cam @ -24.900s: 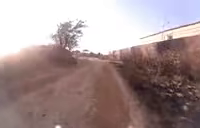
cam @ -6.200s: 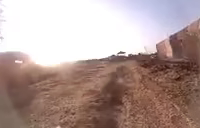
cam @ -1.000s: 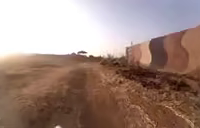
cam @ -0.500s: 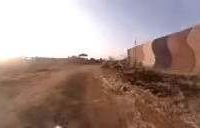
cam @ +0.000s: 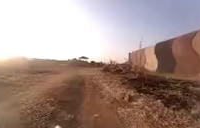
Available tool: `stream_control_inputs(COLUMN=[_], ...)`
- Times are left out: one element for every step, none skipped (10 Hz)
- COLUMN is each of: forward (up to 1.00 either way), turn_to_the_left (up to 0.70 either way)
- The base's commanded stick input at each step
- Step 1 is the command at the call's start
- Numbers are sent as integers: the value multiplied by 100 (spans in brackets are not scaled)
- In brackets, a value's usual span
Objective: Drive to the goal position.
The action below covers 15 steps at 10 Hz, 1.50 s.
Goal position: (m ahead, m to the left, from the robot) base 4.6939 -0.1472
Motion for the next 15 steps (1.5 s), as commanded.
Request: stream_control_inputs(forward=[70,70,70,70,70,70,70,70,70,70,70,70,70,70,70], turn_to_the_left=[0,0,0,16,35,33,20,7,0,0,0,0,0,0,0])
